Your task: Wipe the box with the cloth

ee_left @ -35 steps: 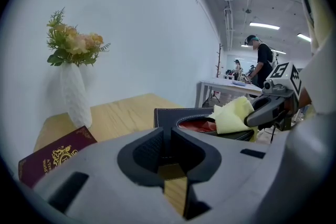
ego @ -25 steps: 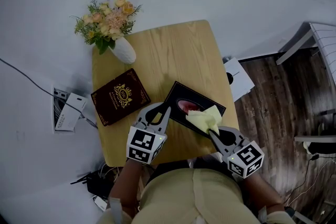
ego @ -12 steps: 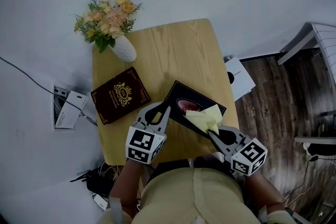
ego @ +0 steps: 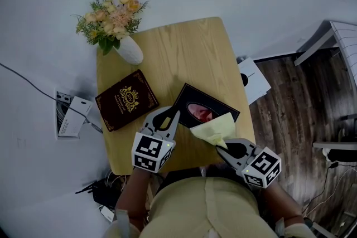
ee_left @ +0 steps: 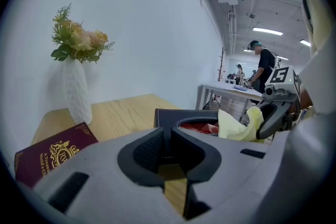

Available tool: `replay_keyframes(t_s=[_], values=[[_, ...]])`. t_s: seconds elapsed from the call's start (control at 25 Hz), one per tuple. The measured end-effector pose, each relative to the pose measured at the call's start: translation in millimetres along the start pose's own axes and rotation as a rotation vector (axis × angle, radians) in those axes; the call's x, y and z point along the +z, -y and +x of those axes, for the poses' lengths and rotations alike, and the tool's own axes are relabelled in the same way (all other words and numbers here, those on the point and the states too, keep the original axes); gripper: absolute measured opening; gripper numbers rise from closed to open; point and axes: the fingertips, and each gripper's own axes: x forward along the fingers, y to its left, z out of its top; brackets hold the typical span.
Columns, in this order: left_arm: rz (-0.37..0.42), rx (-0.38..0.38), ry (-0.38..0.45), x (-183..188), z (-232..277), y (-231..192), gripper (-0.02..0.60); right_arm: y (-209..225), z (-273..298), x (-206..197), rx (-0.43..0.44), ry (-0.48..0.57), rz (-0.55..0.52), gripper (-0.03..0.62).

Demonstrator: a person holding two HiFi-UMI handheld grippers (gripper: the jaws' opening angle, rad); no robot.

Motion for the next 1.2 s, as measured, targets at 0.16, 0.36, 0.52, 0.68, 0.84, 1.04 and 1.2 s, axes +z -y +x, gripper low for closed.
replay_keyframes(t_s=[0.16, 0.36, 0.52, 0.68, 0.84, 1.04, 1.2], values=[[0.002, -0.002, 0.000, 0.2, 0.1, 0.6, 0.026, -7.2, -1.2, -19.5, 0.024, -0.102, -0.048, 0.037], [0.006, -0.004, 0.002, 0.4, -0.1, -0.3, 0.026, 2.5, -1.4, -39.8, -0.036, -0.152, -0.039, 0.037], [0.007, -0.004, 0.002, 0.4, 0.0, 0.7, 0.026, 20.7, -4.9, -45.6, -0.133, -0.183, -0.072, 0.037], [0.007, 0.001, 0.002, 0.0, -0.2, 0.2, 0.026, 24.4, -4.7, -44.0, -0.168, -0.166, -0.077, 0.037], [0.005, -0.003, 0.004, 0.9, 1.5, 2.8, 0.026, 47.7, -12.8, -36.7, -0.269, -0.097, 0.017, 0.037], [0.003, 0.011, 0.012, 3.5, 5.7, 4.9, 0.026, 76.9, -18.7, -23.1, -0.304, -0.051, 0.048, 0.037], [-0.003, 0.022, 0.013, 4.2, 6.8, 4.0, 0.026, 91.8, -18.8, -14.4, -0.328, -0.042, 0.037, 0.037]])
